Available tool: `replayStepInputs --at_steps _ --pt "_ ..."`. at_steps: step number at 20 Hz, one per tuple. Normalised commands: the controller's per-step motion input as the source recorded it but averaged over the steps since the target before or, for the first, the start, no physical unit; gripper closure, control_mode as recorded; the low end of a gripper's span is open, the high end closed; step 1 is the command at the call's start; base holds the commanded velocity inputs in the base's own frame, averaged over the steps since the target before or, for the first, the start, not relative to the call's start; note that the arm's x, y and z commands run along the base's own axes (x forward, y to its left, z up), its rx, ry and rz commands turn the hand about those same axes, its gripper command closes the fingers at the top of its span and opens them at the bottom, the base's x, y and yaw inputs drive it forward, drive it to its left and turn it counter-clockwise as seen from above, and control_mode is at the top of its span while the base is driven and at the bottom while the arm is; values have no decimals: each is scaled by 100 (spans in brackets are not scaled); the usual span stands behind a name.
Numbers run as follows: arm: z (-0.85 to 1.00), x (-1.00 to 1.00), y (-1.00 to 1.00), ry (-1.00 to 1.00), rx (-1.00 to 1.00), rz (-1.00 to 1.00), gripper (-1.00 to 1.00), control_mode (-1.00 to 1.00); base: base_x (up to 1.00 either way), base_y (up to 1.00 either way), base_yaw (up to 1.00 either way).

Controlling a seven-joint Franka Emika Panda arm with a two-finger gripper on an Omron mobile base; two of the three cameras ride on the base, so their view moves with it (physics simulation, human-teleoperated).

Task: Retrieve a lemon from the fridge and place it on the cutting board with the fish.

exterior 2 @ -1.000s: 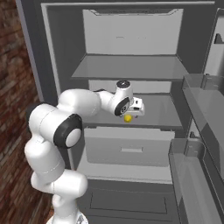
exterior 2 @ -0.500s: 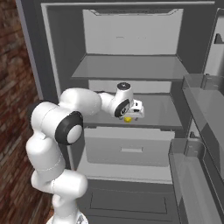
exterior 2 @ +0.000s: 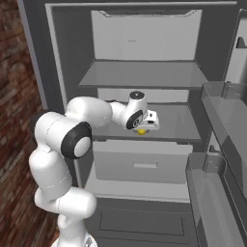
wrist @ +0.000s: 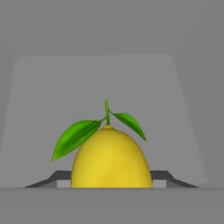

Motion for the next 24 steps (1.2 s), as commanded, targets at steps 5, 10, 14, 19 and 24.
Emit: replayStepInputs --at_steps 5,10,14,19,24 --pt "1 -38 10 0 0 -2 100 -100 0 0 0" --pt "38 -100 7 -2 0 -7 100 -100 0 0 0" --pt "62 -100 31 -3 0 -6 100 -100 0 0 0" --pt "70 -100 45 -1 0 -5 100 -100 0 0 0" --pt "96 -84 45 4 0 -4 100 -100 0 0 0"
